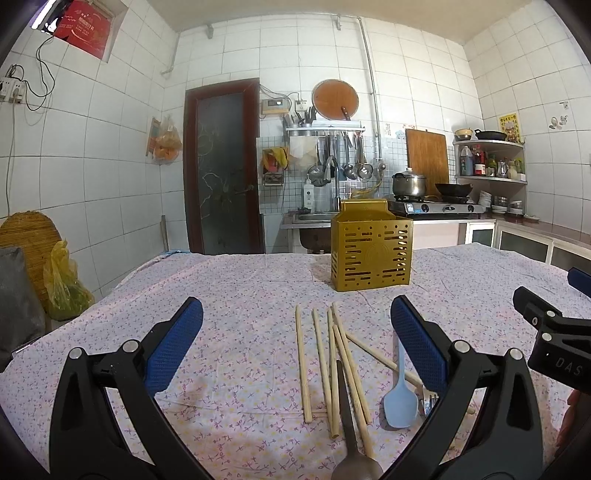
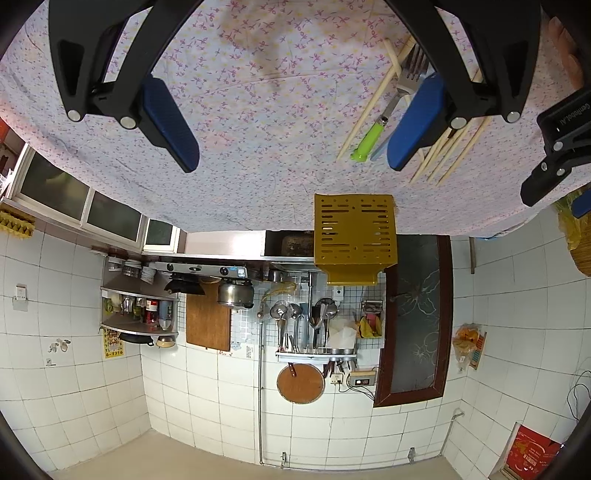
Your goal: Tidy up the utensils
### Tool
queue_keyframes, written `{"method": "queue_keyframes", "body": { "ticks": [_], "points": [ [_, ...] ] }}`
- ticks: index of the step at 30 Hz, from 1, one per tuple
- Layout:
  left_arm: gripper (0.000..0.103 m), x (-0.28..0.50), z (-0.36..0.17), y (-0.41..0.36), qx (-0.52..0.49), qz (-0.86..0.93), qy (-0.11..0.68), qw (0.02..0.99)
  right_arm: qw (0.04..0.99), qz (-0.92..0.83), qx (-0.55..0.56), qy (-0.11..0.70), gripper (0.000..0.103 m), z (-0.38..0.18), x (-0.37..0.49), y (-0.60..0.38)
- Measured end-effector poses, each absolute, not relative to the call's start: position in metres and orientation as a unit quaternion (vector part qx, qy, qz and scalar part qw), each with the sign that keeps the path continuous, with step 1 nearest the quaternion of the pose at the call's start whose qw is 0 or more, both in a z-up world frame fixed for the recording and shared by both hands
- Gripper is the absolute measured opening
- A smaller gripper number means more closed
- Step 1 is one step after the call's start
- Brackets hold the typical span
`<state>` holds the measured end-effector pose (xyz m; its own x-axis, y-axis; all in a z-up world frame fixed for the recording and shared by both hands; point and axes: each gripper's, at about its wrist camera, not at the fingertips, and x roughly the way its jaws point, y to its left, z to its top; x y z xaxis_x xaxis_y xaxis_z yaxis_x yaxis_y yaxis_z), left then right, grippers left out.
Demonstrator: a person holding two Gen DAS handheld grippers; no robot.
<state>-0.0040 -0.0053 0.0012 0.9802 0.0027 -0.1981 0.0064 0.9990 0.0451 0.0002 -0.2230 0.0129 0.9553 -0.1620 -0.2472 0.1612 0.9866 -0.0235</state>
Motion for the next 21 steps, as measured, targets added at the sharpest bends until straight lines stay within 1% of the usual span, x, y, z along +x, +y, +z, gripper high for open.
{"method": "queue_keyframes", "body": {
  "ticks": [21],
  "points": [
    [0.098,-0.0052,0.0025,-0.0079,0.025,-0.001,0.099,0.995,0.989,-0.085,-0.003,0.123,0.099,0.016,-0.0031,-0.224]
  ]
}}
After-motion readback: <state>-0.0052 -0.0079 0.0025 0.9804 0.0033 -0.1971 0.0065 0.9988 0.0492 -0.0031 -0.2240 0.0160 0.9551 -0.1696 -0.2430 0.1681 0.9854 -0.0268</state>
